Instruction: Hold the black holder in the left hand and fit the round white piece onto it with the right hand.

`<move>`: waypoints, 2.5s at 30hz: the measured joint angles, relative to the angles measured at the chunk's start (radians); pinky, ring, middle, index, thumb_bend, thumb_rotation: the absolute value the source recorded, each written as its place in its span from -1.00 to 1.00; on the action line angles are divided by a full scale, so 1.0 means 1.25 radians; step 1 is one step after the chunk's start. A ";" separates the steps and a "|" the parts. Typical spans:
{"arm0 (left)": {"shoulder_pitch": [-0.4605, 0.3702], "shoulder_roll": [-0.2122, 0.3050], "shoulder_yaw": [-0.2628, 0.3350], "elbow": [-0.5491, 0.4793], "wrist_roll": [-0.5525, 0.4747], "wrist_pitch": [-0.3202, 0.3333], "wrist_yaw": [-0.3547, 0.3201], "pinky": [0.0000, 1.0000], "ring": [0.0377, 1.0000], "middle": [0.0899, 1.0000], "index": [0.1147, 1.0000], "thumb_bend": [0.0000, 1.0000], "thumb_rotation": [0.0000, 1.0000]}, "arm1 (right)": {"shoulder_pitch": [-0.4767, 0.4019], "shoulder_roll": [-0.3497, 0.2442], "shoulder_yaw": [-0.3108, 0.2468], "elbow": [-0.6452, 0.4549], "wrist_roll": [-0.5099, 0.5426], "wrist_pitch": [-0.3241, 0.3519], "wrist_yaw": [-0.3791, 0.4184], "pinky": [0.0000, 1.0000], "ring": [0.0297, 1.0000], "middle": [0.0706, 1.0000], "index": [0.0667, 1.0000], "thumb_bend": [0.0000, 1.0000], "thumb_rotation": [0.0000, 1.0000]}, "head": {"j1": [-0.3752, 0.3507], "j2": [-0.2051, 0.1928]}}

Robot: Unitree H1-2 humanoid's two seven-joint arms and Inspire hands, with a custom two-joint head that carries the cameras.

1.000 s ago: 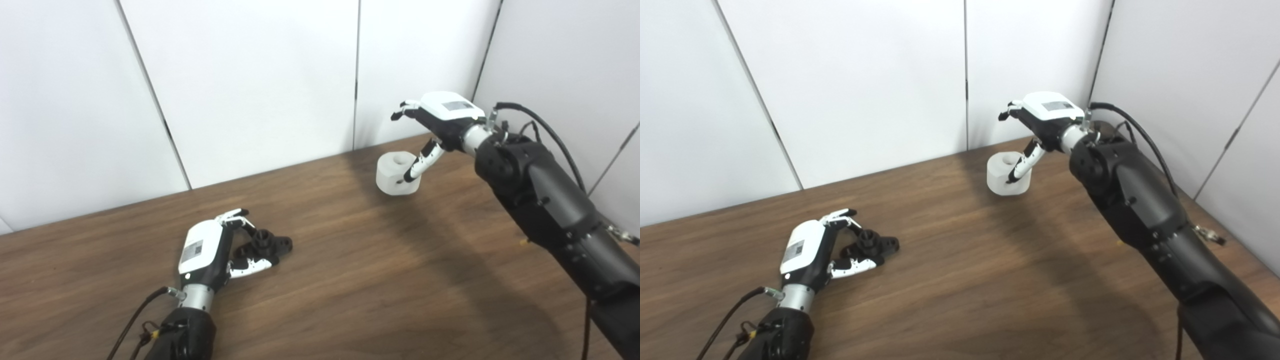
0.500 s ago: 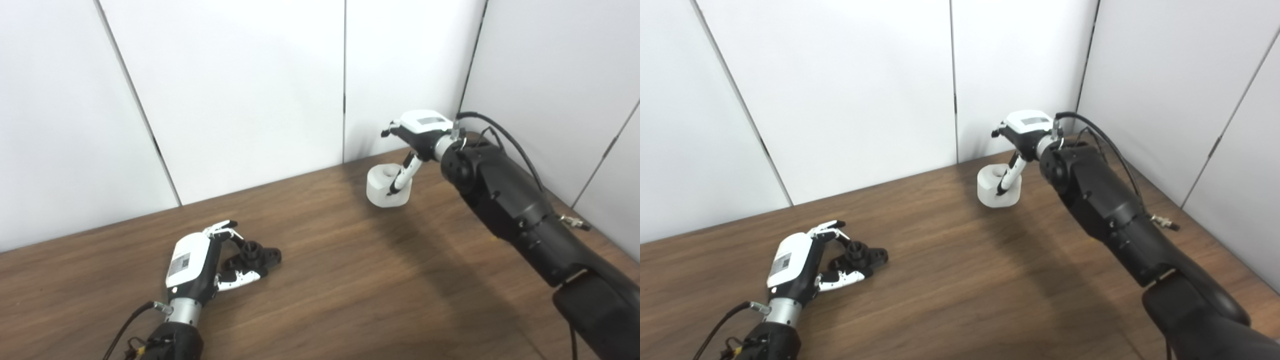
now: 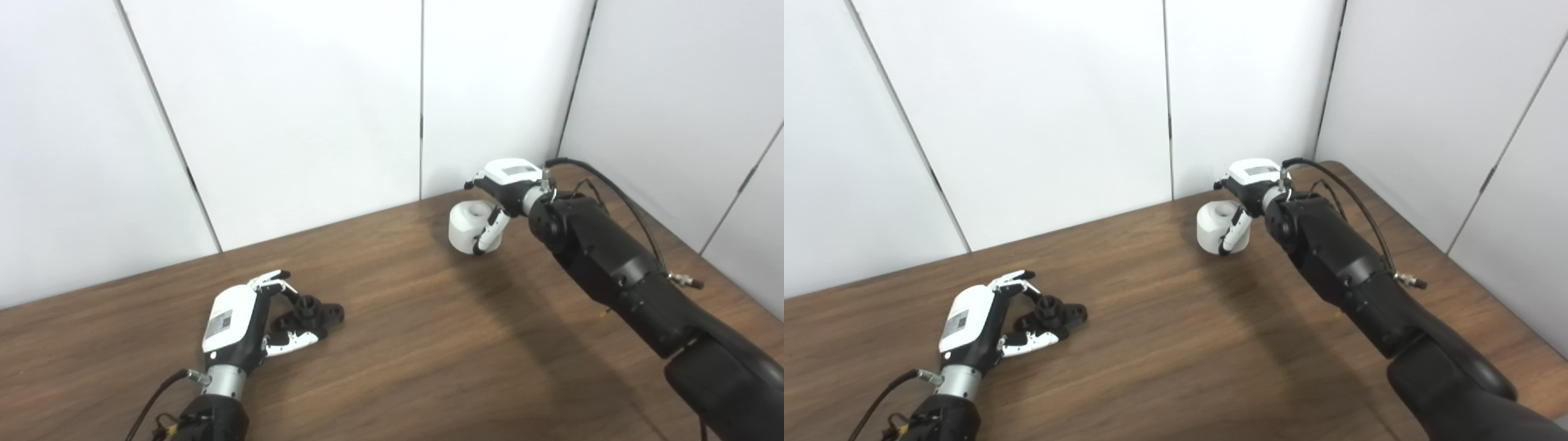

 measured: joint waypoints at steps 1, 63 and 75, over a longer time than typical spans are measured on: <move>0.000 0.000 0.000 0.000 0.000 0.000 0.000 0.57 0.66 0.60 -0.18 0.05 -0.84 | -0.001 0.004 0.003 0.004 0.000 0.000 0.000 0.80 0.88 0.88 0.74 0.95 -0.31 | 0.000 0.000; 0.009 0.011 -0.008 -0.028 -0.011 -0.002 -0.014 0.55 0.64 0.60 -0.18 0.04 -0.83 | 0.022 0.002 0.027 0.012 -0.053 -0.051 -0.209 0.42 0.47 0.38 -0.11 0.05 -0.73 | 0.001 0.042; 0.015 0.013 -0.007 -0.041 -0.011 0.006 -0.042 0.58 0.67 0.64 -0.18 0.04 -0.84 | 0.049 0.003 -0.016 -0.084 0.014 -0.066 -0.169 0.53 0.61 0.44 -0.11 0.05 -0.73 | 0.087 0.064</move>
